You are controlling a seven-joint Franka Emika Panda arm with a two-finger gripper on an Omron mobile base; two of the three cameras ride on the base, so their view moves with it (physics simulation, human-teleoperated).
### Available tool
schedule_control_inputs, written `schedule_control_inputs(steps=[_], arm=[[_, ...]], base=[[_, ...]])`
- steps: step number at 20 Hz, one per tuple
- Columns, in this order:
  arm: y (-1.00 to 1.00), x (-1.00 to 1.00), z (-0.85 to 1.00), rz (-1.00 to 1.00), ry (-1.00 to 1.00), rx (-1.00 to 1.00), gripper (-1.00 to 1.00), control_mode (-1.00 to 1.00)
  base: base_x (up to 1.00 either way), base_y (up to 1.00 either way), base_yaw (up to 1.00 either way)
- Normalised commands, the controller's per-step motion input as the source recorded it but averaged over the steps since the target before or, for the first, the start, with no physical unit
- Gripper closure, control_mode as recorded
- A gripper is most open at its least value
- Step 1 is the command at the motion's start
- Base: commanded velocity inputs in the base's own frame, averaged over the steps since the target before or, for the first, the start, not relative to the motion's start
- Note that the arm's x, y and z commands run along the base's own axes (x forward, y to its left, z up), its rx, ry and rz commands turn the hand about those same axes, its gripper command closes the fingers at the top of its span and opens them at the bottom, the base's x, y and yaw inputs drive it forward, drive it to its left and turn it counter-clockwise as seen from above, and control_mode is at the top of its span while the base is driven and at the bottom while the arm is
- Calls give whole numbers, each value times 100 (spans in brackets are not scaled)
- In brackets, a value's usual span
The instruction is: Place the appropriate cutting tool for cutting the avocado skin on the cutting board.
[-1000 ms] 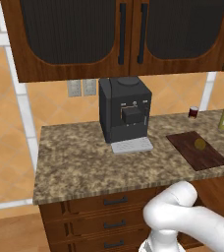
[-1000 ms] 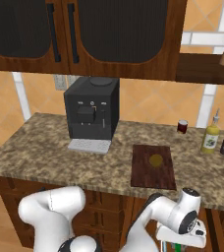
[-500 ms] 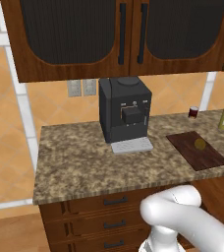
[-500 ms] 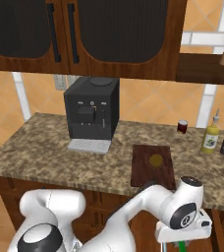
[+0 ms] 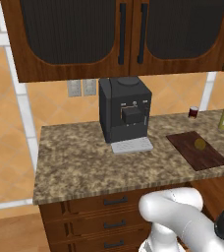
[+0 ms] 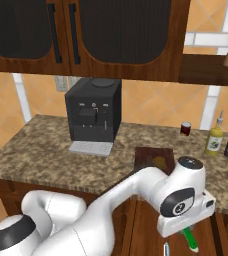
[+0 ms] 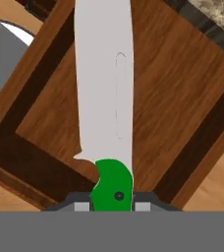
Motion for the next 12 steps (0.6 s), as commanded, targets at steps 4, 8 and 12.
schedule_control_inputs(steps=[4,8,12], arm=[[2,44,55,16,-7,4,100,-100],[15,83,6,17,0,8,100,-100],[13,98,0,17,0,9,100,-100]], base=[[0,0,0],[0,0,0],[0,0,0]])
